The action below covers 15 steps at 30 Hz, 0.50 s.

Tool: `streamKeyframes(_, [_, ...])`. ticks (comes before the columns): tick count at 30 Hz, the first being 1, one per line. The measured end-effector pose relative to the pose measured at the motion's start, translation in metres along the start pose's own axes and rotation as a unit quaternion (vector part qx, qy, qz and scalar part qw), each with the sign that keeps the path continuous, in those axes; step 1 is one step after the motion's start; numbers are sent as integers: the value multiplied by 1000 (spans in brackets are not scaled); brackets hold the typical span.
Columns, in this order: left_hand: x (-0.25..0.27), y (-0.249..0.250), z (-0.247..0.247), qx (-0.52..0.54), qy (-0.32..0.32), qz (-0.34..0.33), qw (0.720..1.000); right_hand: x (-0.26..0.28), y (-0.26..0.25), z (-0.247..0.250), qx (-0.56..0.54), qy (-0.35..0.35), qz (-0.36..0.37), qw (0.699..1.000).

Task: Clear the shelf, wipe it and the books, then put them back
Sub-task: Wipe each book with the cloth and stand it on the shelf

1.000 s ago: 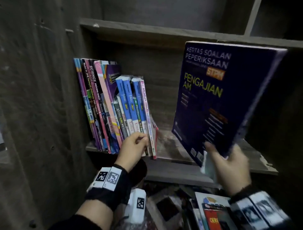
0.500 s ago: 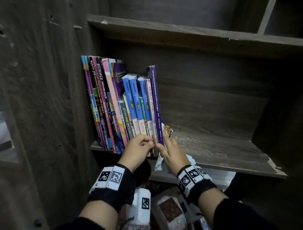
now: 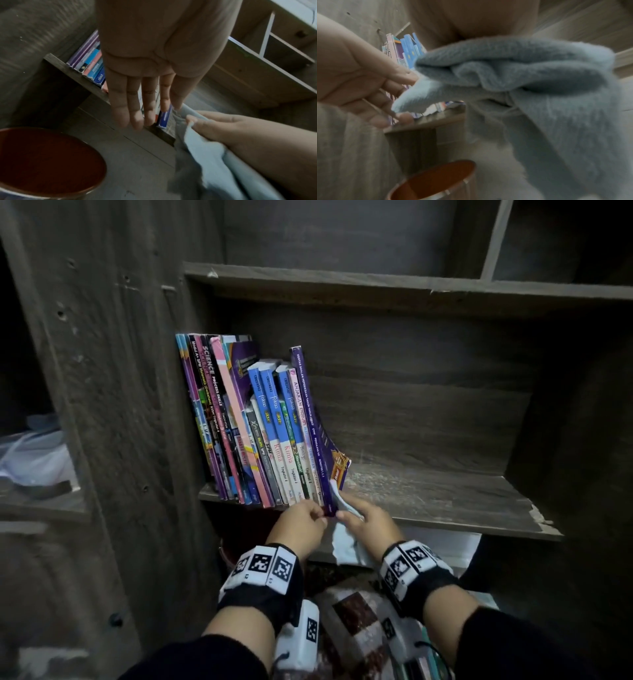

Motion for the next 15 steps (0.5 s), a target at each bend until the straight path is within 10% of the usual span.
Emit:
streamKeyframes(7, [9, 12, -48, -102, -100, 25, 989, 61, 83, 50, -134, 63, -118, 982])
streamKeyframes(15, [24, -11, -161, -110, -218, 40, 969, 110, 192, 116, 17, 109, -306, 946])
Point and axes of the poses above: each hand's wrist, its own x-axis away from the middle knuckle, its own z-axis out of the back of the hand, y = z × x, the point moved 3 cm from there along -x, towards the middle knuckle, and after that the axes turned 3 degrees about -y, right-handed, at the moved point
